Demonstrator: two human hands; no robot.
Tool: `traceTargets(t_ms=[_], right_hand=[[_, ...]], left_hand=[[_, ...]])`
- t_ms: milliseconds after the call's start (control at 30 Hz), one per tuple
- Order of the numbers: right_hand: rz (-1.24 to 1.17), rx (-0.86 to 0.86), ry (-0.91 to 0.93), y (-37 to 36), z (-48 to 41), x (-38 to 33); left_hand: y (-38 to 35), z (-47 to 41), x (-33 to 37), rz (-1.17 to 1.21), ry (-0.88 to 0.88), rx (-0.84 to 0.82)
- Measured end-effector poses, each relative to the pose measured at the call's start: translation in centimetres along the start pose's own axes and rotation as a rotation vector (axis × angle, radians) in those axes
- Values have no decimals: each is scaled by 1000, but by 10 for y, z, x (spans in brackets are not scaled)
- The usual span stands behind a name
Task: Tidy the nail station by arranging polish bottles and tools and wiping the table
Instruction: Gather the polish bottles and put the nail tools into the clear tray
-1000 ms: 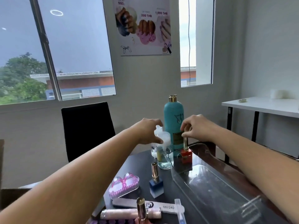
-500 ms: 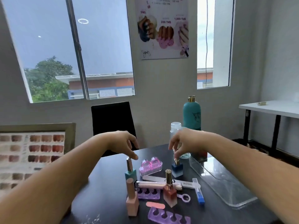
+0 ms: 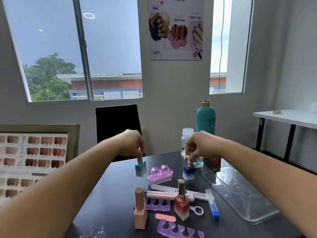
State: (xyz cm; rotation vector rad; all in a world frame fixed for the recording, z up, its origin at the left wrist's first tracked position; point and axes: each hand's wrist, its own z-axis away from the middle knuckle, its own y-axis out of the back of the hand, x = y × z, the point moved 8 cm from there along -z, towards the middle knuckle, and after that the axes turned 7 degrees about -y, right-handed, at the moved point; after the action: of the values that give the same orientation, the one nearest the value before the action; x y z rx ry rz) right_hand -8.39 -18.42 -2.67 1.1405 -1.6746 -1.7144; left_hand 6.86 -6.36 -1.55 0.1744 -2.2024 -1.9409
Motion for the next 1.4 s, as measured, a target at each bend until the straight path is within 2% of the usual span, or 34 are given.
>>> traceTargets(t_ms=[167,267,633,800,933,1133,1267,1400], right_hand=[[42,86,37,15,-30,-3],[87,101,31,18,-52,1],[352,103,45,-7,-100,9],[344,118,5,-11,-102,15],[321,145,23,-3,-91,12],[238,168,52,26,-51,-11],[52,113,85,38,-9,-30],[-78,23,124,35,32,-47]], left_hand=[[19,-49,15,42,-57,216],[8,-81,23,55,-85,260],[-45,-150,30,79,-127,184],[-56,-159,28,63,-111,139],[-50,-149,24,85,-76,112],[-7,-98,16,65,-60,158],[17,-47,17,103,-60,141],[19,7,22,200,-64,28]])
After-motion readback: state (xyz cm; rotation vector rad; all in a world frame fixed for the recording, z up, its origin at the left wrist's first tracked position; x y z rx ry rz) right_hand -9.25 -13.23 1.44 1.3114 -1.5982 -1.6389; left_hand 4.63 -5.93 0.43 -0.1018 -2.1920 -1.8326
